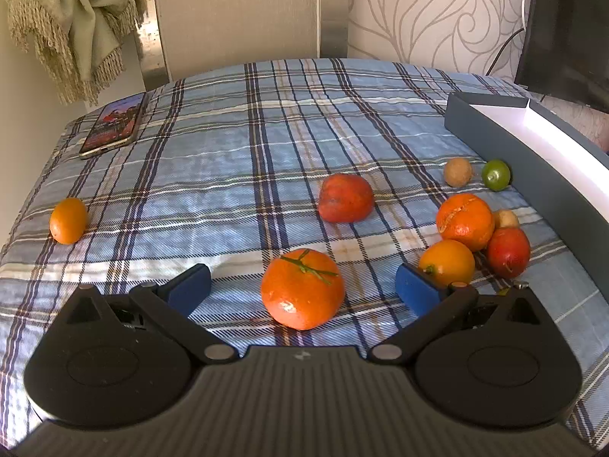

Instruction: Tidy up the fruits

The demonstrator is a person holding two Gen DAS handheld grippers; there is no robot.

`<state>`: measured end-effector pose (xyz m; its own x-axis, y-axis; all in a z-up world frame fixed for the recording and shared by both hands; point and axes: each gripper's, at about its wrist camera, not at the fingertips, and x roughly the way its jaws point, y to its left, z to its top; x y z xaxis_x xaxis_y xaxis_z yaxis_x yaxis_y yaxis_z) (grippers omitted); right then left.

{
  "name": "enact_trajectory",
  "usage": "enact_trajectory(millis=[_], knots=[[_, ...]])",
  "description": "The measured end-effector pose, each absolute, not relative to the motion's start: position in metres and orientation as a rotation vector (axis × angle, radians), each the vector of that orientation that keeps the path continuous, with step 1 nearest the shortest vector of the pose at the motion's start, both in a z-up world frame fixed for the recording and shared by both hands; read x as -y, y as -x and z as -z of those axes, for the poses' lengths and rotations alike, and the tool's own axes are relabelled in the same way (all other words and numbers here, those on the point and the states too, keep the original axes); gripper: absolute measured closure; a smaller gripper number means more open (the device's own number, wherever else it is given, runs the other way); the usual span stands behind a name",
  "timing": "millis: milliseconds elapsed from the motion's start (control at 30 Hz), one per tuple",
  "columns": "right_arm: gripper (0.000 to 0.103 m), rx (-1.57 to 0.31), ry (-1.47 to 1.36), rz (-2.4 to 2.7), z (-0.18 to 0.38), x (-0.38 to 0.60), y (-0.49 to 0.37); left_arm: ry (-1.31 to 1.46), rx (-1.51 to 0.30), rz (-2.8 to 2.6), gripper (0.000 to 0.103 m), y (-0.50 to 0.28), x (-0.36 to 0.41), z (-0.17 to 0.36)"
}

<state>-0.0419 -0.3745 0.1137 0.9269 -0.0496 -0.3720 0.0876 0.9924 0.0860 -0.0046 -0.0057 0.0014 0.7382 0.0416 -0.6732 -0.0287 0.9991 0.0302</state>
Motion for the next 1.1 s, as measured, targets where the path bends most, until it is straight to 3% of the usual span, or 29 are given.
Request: enact_trajectory(millis=[133, 400, 533, 633, 1000, 1100], knots=[[0.004, -0.421, -0.203, -0.144, -0.130, 0.328, 0.067, -0.014, -0.743, -0.045, 0.000, 0.013, 0.001, -0.006], [0.005, -0.480, 0.090, -0.463, -0.107, 0.190, 0.088, -0.007, -0.705, -0.040, 0.000, 0.045, -0.030, -0.018], [0.027, -0.607, 0.135, -0.490, -0.082, 0.162, 0.080, 0.015, -0.663, -0.076, 0.000, 0.051, -0.056, -0.031], [0.029, -0.688, 0.082, -0.473, -0.069, 0.149, 0.071, -0.011, -0.639, -0.134, 0.000, 0.048, -0.078, -0.038], [0.029, -0.695, 0.038, -0.396, -0.062, 0.132, 0.068, -0.054, -0.679, -0.163, 0.000, 0.006, -0.154, -0.028], [0.042, -0.711, 0.051, -0.362, -0.056, 0.127, 0.066, -0.052, -0.706, -0.112, 0.010, -0.002, -0.155, -0.019]])
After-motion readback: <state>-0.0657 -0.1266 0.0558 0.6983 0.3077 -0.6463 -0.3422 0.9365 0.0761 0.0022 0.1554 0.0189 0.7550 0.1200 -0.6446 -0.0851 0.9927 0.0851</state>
